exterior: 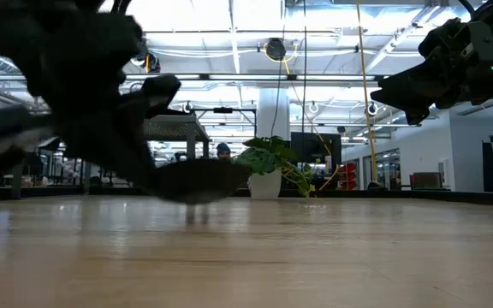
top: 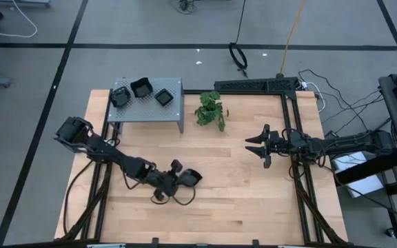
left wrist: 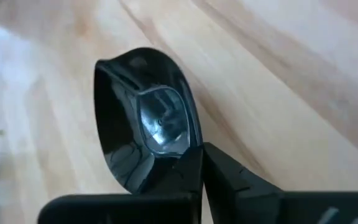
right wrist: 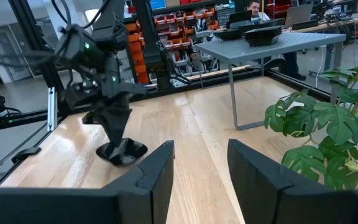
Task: Pick & Place Mini shaped plates
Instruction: Stack the black leaf plate on top of the black leaf plate on the shelf
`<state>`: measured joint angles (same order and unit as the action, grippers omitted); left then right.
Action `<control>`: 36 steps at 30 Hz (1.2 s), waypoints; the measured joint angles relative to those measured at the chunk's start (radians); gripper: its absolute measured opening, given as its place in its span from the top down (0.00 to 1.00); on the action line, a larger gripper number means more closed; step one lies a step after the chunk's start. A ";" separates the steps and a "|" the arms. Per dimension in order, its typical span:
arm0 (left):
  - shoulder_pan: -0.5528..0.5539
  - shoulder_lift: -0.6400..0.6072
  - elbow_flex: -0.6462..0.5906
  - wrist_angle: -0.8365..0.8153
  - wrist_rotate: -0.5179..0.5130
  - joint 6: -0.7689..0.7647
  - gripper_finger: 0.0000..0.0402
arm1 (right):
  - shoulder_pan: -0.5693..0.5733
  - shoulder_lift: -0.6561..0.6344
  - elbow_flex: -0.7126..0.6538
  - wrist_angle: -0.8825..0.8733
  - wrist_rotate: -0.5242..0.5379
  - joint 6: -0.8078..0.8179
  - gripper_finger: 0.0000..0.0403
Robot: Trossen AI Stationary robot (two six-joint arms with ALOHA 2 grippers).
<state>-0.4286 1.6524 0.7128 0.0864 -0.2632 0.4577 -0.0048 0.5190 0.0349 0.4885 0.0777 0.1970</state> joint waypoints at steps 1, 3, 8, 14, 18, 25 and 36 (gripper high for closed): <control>0.000 -0.010 0.000 0.010 0.000 -0.019 0.98 | 0.000 0.000 0.000 0.000 0.000 0.000 0.65; 0.001 -0.032 0.002 0.048 -0.001 -0.064 0.99 | 0.000 0.000 0.000 0.000 0.000 0.000 0.65; 0.019 -0.103 0.021 0.055 -0.100 -0.125 0.98 | 0.000 0.000 0.000 0.000 0.000 0.000 0.65; 0.066 -0.234 0.041 -0.017 -0.312 -0.246 0.99 | 0.000 0.000 0.000 0.000 0.000 0.000 0.65; 0.117 -0.346 0.067 -0.112 -0.507 -0.287 0.97 | 0.000 0.000 0.000 0.000 0.000 0.000 0.65; 0.262 -0.555 0.084 -0.196 -0.798 -0.119 0.97 | 0.000 0.000 0.000 0.000 0.000 0.000 0.65; 0.621 -0.753 0.085 -0.398 -1.042 -0.058 0.94 | 0.000 0.000 0.000 0.000 0.000 0.000 0.65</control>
<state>0.1927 0.8996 0.7975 -0.3117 -1.3050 0.3995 -0.0049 0.5190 0.0347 0.4885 0.0776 0.1970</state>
